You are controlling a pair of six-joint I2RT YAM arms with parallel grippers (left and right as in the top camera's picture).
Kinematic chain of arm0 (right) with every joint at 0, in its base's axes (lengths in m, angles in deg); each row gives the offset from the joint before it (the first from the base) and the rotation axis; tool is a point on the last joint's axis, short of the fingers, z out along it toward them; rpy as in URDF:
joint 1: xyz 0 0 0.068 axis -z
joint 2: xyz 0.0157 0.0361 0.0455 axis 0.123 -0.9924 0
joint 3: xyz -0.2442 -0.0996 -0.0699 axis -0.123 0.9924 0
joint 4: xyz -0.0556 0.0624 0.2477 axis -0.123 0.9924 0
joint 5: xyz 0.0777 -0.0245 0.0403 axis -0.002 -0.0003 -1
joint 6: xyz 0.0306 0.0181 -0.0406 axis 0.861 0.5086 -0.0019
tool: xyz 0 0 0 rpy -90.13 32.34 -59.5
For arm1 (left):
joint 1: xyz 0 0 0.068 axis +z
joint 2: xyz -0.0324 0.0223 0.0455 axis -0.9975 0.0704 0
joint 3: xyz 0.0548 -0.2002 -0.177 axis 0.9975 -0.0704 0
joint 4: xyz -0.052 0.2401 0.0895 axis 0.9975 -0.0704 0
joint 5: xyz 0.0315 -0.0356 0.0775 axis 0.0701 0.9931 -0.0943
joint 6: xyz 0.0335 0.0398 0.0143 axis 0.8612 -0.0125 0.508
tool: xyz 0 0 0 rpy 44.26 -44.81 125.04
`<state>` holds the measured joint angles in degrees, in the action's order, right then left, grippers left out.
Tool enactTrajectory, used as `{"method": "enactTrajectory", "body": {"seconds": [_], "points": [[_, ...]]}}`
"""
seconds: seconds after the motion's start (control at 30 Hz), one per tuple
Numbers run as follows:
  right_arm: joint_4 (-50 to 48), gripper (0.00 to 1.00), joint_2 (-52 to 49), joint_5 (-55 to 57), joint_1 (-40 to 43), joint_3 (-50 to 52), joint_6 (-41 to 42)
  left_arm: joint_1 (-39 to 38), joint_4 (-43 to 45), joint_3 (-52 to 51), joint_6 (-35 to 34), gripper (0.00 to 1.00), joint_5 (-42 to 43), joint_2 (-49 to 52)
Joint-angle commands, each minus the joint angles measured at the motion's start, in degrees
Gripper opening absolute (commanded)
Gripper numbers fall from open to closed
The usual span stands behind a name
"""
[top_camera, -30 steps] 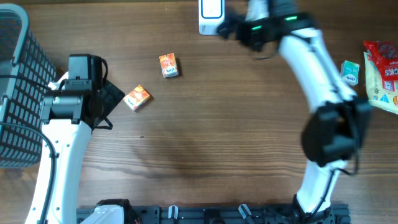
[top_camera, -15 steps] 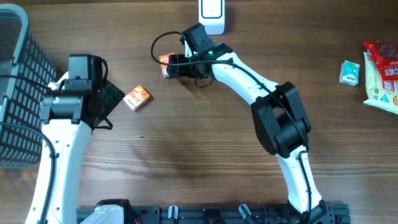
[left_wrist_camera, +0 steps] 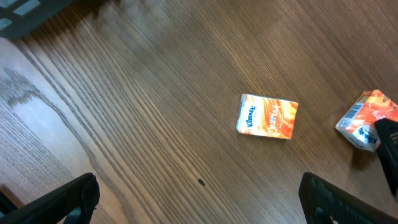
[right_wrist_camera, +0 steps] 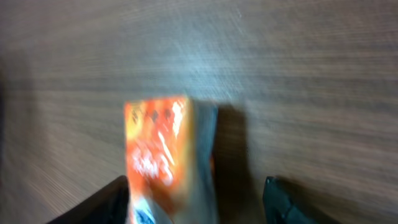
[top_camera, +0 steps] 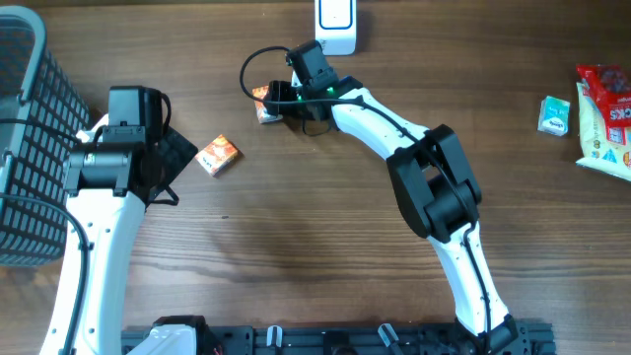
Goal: Scan the item barcode
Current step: 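Grasp the upper orange Kleenex pack with the right gripper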
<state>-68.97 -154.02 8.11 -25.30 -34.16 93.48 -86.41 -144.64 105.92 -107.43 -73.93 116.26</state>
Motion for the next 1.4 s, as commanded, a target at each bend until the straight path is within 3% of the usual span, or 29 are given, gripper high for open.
{"method": "enactTrajectory", "body": {"seconds": [0.0, 0.1, 0.3, 0.53, 0.67, 0.93, 1.2, 1.37], "points": [[0.28, 0.6, -2.58, -0.55, 0.04, -0.09, 3.28, 0.35, -0.02, -0.11, -0.72, 1.0, 0.24, 0.22], [1.46, 0.48, -2.58, 1.68, 0.04, -0.09, 3.28, 0.35, -0.02, -0.11, -0.72, 1.0, 0.24, 0.22], [4.55, 0.06, -2.54, 1.25, 0.09, -0.11, 3.23, 0.35, -0.02, -0.11, -0.72, 1.0, 0.24, 0.22], [9.35, 0.04, -1.2, -8.24, 3.67, -0.15, 3.26, 0.35, -0.02, -0.11, -0.72, 1.0, 0.24, 0.22], [11.85, 0.04, -0.22, -20.44, 9.4, -0.15, 3.04, 0.35, -0.02, -0.11, -0.72, 1.0, 0.24, 0.22], [16.98, 0.04, -0.26, -55.41, 22.86, -0.13, -8.96, 0.35, -0.02, -0.11, -0.72, 1.0, 0.24, 0.22], [25.57, 0.04, -0.31, -71.82, 29.59, -0.09, -22.08, 0.35, -0.02, -0.11, -0.72, 1.0, 0.24, 0.22], [25.94, 0.04, -0.31, -77.57, 29.97, -0.09, -23.58, 0.35, -0.02, -0.11, -0.72, 1.0, 0.24, 0.22]]}}
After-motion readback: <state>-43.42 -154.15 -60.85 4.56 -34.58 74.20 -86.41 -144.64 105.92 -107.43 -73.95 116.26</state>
